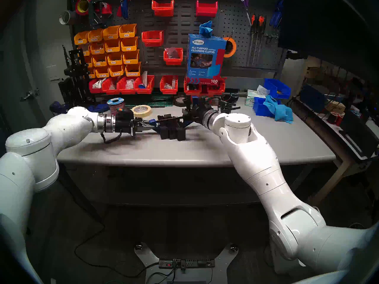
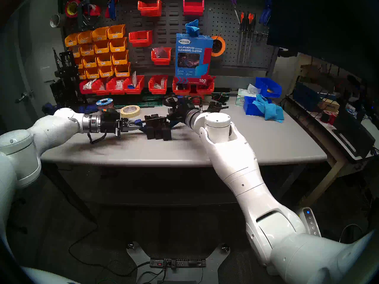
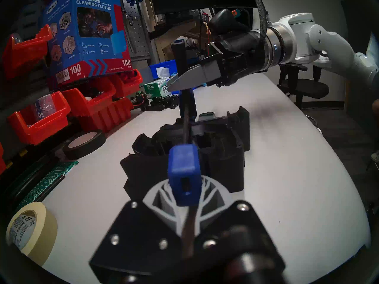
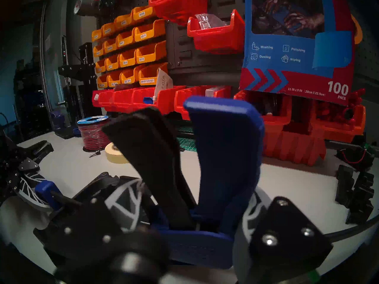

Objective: Clamp the two 3D printed pieces together with the clamp

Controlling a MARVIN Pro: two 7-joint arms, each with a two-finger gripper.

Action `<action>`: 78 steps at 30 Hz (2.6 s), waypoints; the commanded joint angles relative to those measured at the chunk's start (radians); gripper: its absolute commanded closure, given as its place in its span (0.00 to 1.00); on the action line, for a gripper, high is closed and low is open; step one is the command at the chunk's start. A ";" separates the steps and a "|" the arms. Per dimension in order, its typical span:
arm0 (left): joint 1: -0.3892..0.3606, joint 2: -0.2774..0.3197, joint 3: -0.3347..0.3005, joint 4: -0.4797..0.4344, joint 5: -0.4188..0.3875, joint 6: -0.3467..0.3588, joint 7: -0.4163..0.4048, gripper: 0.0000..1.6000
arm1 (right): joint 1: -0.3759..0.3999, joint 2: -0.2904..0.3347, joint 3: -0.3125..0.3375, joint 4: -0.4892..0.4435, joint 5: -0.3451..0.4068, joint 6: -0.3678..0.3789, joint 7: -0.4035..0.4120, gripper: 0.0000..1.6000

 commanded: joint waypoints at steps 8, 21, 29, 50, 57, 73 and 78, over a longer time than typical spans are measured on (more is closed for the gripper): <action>-0.026 -0.031 -0.014 -0.016 -0.012 0.002 -0.073 1.00 | -0.056 -0.056 -0.008 -0.059 0.052 0.042 -0.014 1.00; -0.026 -0.031 -0.016 -0.015 -0.011 0.002 -0.074 1.00 | -0.070 -0.064 -0.004 -0.039 0.070 0.052 -0.032 1.00; -0.026 -0.030 -0.016 -0.017 -0.009 0.002 -0.070 1.00 | -0.065 -0.076 -0.012 -0.026 0.073 0.047 -0.037 1.00; -0.025 -0.029 -0.016 -0.020 -0.006 0.002 -0.064 1.00 | -0.061 -0.093 -0.022 -0.025 0.083 0.049 -0.051 1.00; -0.025 -0.029 -0.017 -0.019 -0.007 0.002 -0.066 1.00 | -0.067 -0.087 -0.019 -0.035 0.084 0.052 -0.057 1.00; -0.025 -0.029 -0.017 -0.018 -0.006 0.002 -0.068 1.00 | -0.087 -0.066 -0.025 -0.063 0.080 0.060 -0.061 0.84; -0.025 -0.031 -0.020 -0.014 -0.008 0.003 -0.076 1.00 | -0.090 -0.054 -0.032 -0.071 0.084 0.067 -0.055 0.00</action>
